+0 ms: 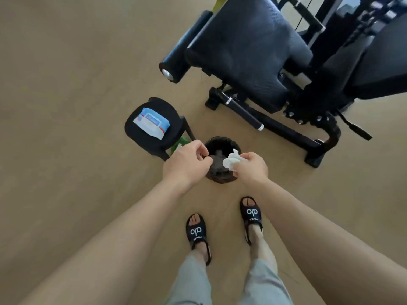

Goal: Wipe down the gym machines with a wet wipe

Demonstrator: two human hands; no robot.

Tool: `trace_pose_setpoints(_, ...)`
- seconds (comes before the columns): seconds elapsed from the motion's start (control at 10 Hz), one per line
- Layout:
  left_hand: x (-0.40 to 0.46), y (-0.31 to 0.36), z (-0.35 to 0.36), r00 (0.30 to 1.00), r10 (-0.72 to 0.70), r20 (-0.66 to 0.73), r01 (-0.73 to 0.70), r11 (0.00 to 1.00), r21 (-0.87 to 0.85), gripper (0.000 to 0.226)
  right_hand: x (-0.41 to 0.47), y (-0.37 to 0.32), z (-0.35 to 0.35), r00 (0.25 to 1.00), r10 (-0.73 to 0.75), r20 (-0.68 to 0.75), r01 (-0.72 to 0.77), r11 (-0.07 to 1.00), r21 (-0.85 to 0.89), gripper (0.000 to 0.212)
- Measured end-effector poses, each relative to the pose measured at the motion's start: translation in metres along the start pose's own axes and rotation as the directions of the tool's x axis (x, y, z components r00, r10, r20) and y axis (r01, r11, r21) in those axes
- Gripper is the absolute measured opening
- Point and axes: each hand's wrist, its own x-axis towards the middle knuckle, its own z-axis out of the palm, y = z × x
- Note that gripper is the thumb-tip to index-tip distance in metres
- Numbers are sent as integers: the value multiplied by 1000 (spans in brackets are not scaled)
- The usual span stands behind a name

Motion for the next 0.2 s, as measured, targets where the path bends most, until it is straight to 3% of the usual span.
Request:
trace_pose_setpoints(0.1, 49, 0, 16, 997, -69, 22, 71, 986, -149, 8, 54, -15, 9, 993, 33, 112, -4, 968, -250, 74)
trace_pose_setpoints(0.2, 81, 0, 31, 994, -92, 52, 102, 965, -240, 25, 90, -13, 5, 984, 63, 166, 12, 908, -420, 69)
